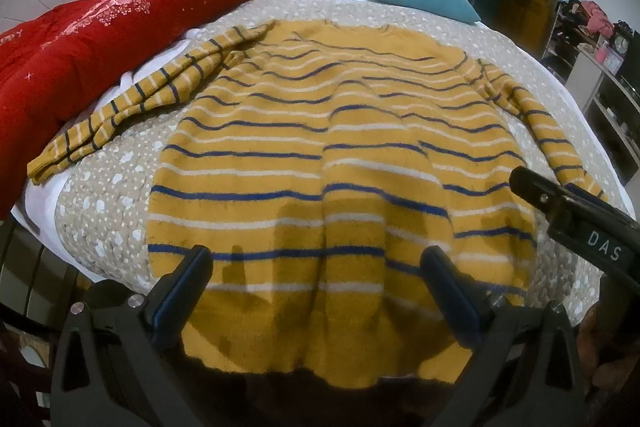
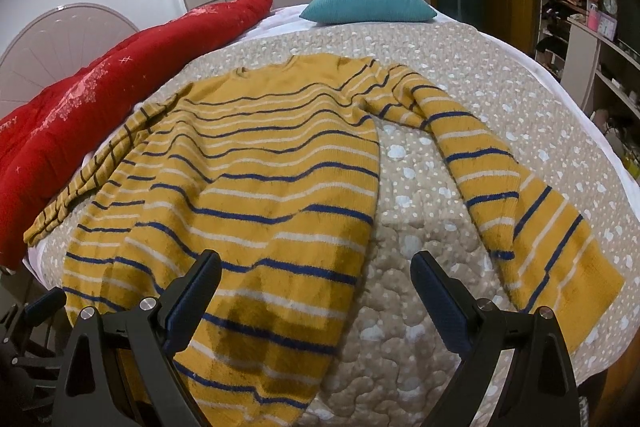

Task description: Fold small clothes

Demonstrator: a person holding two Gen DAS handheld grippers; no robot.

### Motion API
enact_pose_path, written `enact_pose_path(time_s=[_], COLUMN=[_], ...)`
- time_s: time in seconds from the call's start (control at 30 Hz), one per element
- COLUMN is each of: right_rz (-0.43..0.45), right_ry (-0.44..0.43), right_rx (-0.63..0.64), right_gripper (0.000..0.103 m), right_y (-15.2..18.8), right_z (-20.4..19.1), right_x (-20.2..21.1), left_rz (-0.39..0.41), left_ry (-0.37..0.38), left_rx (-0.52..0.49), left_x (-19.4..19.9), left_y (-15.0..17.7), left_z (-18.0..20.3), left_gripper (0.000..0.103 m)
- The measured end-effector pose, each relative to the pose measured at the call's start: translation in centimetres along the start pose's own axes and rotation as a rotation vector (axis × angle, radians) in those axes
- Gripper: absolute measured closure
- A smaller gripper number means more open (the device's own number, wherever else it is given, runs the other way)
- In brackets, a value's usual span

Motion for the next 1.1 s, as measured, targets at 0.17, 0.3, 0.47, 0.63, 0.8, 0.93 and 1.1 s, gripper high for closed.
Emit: enact_pose_path(time_s=[0.17,0.3,0.47,0.63,0.8,0.93,1.1], right_rz=[-0.004,-0.006,-0.014,-0.017,-0.016,-0.013,0.030], right_ry=[0.000,-0.001,-0.003,-0.016,-0.038,-0.043,-0.057], right_rx=[0.000,0.000,-0.003,-0.003,0.011,0.039,0.064], right_gripper=[0.005,0.005,0.005,0.005,0.005,0.005,0.005], right_y=[0.1,0.2,0.7,1.4,2.0,2.1,0.7], right_z=[0.1,0.2,0.4,0.8,0.9,0.5,0.3], right_x=[-0.2,-0.3,-0.6,-1.0,-1.3,-1.4,0.3], left_rz=[-0.005,-0.012,-0.015,-0.013,-0.005,0.002,0.046], left_ry=[0.003,0.006,0.006,0.010,0.019,0.018,0.027], left_rx=[0.003,0.002,0.006,0.011,0.031,0.039,0.069], left_x=[-0.1,-0.3,-0.5,-0.6,-1.1,-1.1,-0.1], left_y=[0.1,0.2,0.5,0.7,0.8,0.6,0.1], left_z=[0.0,0.0,-0.1,0.0,0.0,-0.2,-1.0], left_gripper=[0.000,0.000,0.000,0.000,0.000,0.000,0.000])
Point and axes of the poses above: each gripper's, at about its wrist camera, not at the fingertips, and x roughly against the way its jaws point, z to its right, y to its underside, the point moved 5 cm from there along -x, roughly the way its jaws point, and after that the axes turned 10 degrees about -y, right-handed, at the moved point
